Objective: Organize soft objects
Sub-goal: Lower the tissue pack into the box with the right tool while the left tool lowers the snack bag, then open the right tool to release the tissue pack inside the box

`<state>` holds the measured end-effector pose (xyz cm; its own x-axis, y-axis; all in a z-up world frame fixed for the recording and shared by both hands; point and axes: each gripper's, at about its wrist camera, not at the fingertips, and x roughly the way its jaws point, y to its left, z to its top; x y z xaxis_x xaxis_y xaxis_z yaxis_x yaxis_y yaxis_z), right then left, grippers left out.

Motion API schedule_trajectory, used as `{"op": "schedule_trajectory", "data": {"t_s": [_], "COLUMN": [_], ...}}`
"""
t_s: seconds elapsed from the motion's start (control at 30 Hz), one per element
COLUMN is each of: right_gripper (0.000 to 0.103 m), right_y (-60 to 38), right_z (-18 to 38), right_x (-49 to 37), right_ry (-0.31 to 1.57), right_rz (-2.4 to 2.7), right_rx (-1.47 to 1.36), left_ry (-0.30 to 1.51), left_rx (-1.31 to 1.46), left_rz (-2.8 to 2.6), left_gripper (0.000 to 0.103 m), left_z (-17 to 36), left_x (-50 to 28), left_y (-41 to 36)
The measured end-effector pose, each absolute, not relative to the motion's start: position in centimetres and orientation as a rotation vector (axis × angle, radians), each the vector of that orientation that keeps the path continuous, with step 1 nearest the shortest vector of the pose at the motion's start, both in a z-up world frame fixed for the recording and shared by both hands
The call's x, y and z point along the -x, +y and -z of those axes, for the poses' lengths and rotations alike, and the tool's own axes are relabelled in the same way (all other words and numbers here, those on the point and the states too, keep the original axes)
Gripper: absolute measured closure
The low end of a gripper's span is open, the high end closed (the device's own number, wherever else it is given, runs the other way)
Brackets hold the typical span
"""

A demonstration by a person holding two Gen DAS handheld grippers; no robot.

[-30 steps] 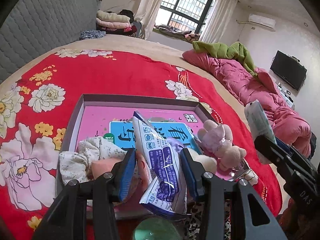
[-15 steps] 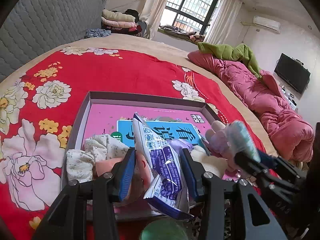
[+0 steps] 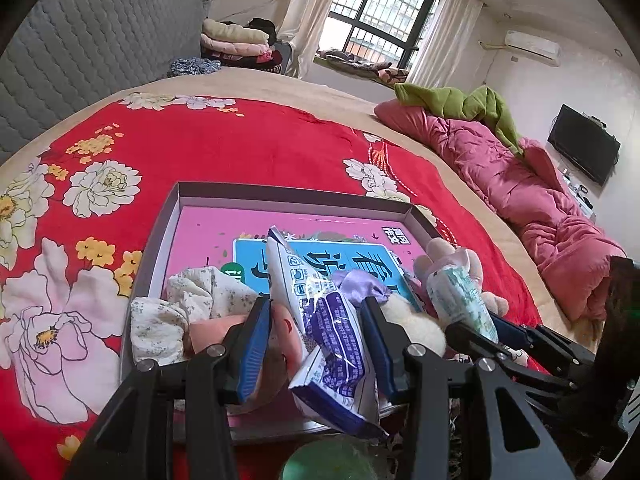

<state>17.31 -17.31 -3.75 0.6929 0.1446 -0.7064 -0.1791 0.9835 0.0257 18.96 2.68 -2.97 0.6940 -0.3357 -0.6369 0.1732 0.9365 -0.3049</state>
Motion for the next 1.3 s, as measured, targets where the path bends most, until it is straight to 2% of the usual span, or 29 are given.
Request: {"op": "schedule_trajectory", "data": {"t_s": [0.97,1.3], "right_gripper": [0.054,0.046], "right_y": [-16.9,-17.2], "right_z": [4.4,3.6], "right_x": [-17.4,-16.7], "right_ry": [0.816,0.789], "right_rz": [-0.147,-0.145], "right_rx": [0.088,0.086], "left_ry": [0.756,0.752], "left_rx": [0.236,0.233], "left_rz": [0.284,0.259], "left_gripper": [0.057,0.057], "left_z": [2.9,3.0], "left_x": [-19.0,-19.1], "left_y": [2.9,3.3]}}
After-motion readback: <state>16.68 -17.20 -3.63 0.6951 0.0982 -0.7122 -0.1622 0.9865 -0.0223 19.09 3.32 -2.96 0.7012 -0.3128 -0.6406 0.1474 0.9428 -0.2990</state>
